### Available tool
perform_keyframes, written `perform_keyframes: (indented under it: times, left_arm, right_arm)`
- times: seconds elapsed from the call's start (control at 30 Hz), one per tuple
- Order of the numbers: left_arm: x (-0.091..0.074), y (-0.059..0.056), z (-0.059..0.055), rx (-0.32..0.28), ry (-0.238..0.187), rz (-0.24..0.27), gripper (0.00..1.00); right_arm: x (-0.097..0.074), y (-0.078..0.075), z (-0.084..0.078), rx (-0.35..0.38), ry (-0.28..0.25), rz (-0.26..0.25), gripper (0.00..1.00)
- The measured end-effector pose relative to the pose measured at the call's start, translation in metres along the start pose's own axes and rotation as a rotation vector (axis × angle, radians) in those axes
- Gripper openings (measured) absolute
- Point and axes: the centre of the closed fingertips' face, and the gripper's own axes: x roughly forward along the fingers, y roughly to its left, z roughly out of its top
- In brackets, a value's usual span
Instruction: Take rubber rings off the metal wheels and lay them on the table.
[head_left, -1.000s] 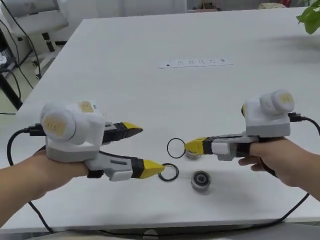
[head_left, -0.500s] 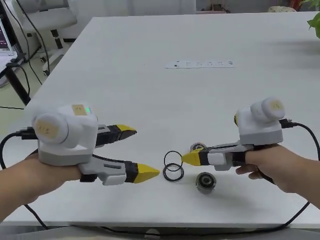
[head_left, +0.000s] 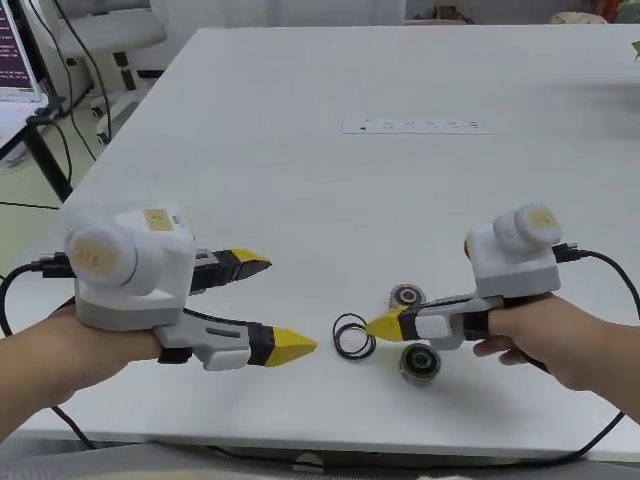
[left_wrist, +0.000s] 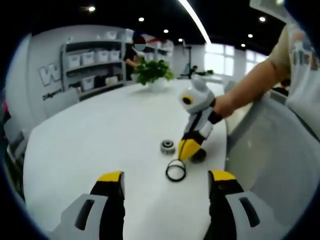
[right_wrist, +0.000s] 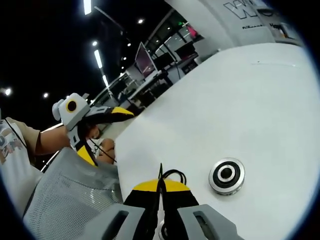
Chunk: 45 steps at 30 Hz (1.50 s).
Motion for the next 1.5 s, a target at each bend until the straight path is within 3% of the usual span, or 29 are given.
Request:
perform_keyframes:
  times: [0.53, 0.97, 1.33, 1.5]
  left_arm:
    - [0.002, 0.001, -0.003, -0.001, 0.011, 0.002, 0.68]
    - [0.001, -0.001, -0.002, -0.001, 0.015, -0.001, 0.68]
    - [-0.002, 0.000, 0.001, -0.005, 0.013, 0.011, 0.69]
    - [-0.004, 0.002, 0.004, -0.011, 0.006, 0.020, 0.69]
  right_arm:
    - [0.001, -0.014, -0.010, -0.012, 0.048, -0.055, 0.03]
    - [0.000, -0.014, -0.015, -0.079, 0.083, -0.068, 0.16]
    - [-0.008, -0.011, -0.004, -0.107, 0.050, -0.079, 0.27]
    - [-0.015, -0.008, 0.008, -0.112, 0.001, -0.083, 0.34]
